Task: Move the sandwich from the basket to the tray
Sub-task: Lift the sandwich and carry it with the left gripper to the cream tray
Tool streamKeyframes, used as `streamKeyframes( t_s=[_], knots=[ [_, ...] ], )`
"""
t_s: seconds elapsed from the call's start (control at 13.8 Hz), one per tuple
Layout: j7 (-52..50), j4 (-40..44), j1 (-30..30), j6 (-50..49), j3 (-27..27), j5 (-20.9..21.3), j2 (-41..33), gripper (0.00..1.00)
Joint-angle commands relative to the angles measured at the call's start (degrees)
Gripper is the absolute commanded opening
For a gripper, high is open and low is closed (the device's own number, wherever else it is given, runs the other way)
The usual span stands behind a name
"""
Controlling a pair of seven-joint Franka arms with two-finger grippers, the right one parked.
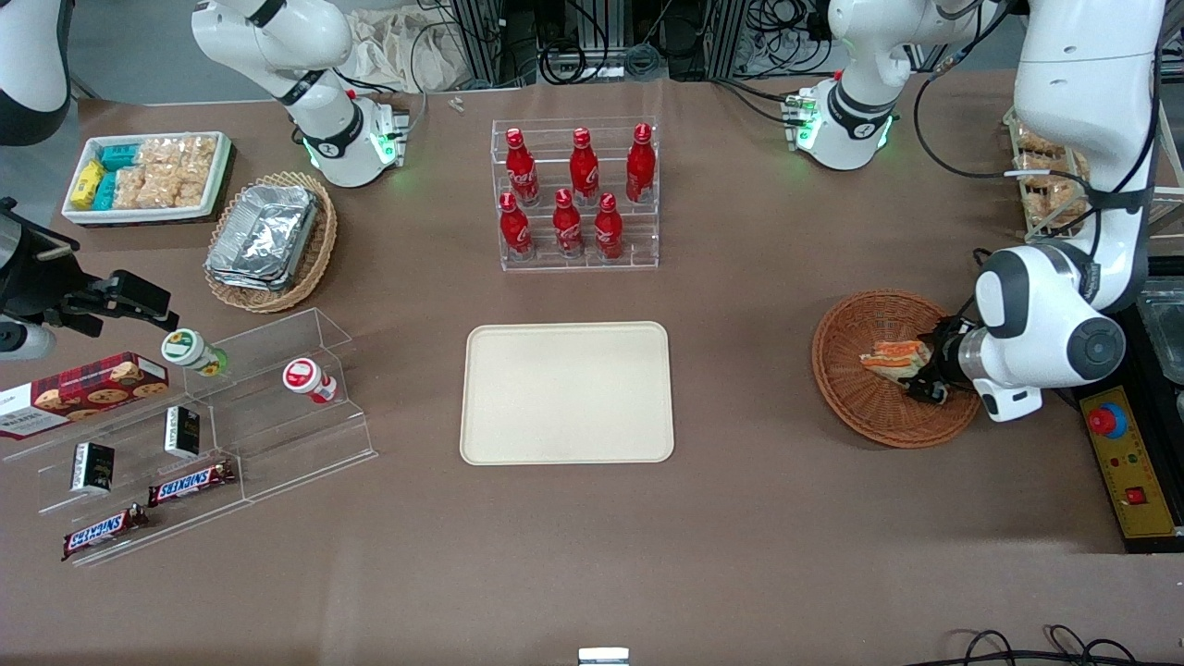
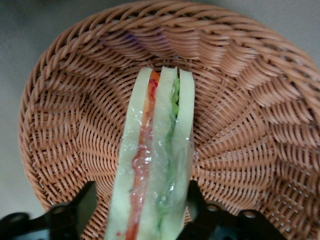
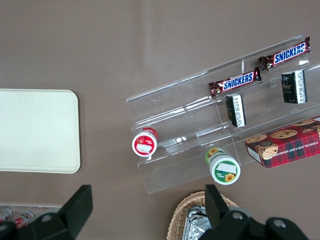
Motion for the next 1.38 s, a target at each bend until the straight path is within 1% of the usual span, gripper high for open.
streamKeyframes(
  t_s=[0.0, 0.07, 0.22, 0.36, 0.51, 0.58, 0.72, 0.8, 0.87, 0.94, 1.01, 1.09, 1.16, 1.3],
  knots=[
    [-0.71, 2.37, -0.25, -3.03, -0.16, -0.30, -2.16, 0.00],
    [-0.62, 5.00, -0.34, -7.06, -0.16, -0.12, -2.61, 0.00],
    [-0.09, 12.55, -0.51, -16.98, -2.17, 0.50, -2.70, 0.00],
    [4.46, 19.06, -0.60, -25.07, -4.71, 0.50, -3.66, 0.00],
    [11.48, 21.72, -0.60, -32.03, -8.40, 0.41, -5.50, 0.00],
    [14.82, 21.81, -0.60, -32.84, -10.68, 0.06, -6.99, 0.00],
    [17.40, 22.77, -0.60, -32.06, -17.17, -0.64, -7.19, 0.00],
    [17.49, 24.17, -0.60, -30.67, -21.56, 0.31, -6.05, 0.00],
    [17.58, 24.36, -0.60, -28.48, -24.56, 0.50, -5.17, 0.00],
    [17.49, 24.10, -1.21, -24.10, -26.59, 1.37, -4.47, 0.00],
    [16.88, 24.10, -3.57, -20.14, -27.74, 1.81, -3.33, 0.00],
    [16.88, 24.19, -6.29, -17.23, -27.76, 2.51, -1.84, 0.00],
    [16.79, 24.54, -9.27, -14.16, -27.76, 4.26, 0.70, 0.00],
    [15.92, 24.54, -14.99, -5.56, -27.76, 10.83, 6.15, 0.00]
  ],
)
